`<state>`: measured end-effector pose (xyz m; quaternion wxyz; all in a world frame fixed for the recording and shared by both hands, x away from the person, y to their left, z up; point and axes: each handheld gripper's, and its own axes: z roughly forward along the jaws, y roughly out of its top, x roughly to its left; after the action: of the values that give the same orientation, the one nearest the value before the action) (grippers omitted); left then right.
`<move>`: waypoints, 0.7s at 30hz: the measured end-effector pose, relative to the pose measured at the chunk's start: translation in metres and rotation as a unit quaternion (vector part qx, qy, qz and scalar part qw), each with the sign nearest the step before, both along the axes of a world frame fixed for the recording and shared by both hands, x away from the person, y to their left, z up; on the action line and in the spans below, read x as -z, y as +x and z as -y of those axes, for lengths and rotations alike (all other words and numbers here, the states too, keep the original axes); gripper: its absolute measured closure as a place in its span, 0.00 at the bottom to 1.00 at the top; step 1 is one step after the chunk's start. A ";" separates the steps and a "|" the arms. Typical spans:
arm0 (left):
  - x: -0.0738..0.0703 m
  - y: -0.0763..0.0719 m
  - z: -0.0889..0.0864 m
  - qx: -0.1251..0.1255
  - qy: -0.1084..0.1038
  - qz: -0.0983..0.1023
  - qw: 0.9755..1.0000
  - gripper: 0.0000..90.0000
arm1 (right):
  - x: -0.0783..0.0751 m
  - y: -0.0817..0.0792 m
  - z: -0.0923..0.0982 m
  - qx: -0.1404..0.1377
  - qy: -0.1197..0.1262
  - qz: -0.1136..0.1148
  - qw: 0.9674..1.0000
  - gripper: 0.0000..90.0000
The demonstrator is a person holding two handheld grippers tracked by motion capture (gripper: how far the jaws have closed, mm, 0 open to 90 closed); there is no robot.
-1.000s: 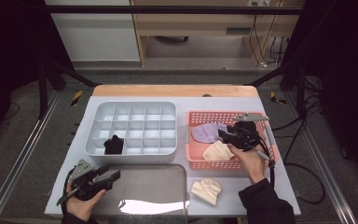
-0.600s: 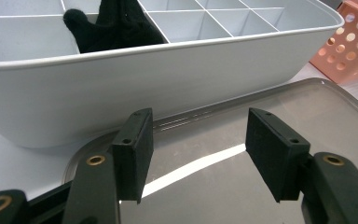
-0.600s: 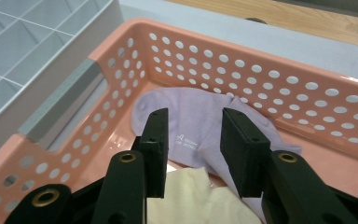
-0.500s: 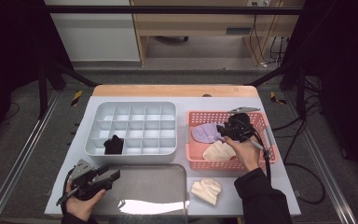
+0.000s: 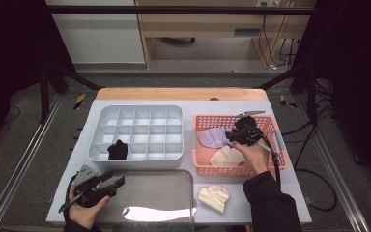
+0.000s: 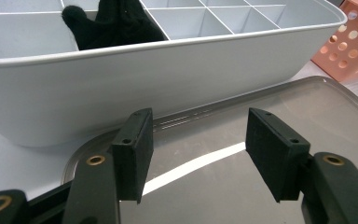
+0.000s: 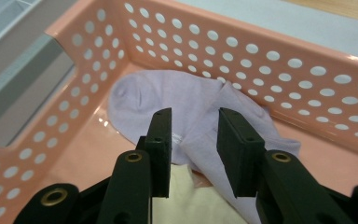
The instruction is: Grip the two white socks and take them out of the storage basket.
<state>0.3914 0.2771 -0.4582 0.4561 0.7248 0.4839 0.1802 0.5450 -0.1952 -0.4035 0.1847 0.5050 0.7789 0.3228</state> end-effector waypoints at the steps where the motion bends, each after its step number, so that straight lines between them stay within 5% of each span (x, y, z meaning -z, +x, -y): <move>1: 0.000 0.000 0.000 0.000 0.000 0.000 1.000 0.45 | 0.001 0.001 0.001 -0.001 0.000 -0.002 1.000 0.74; 21: 0.000 0.000 -0.001 0.000 -0.001 0.000 1.000 0.45 | 0.027 0.016 -0.005 -0.015 -0.018 -0.024 0.999 0.72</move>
<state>0.3915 0.2778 -0.4583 0.4569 0.7244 0.4839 0.1797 0.5614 -0.1900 -0.4306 0.1701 0.4973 0.7964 0.2991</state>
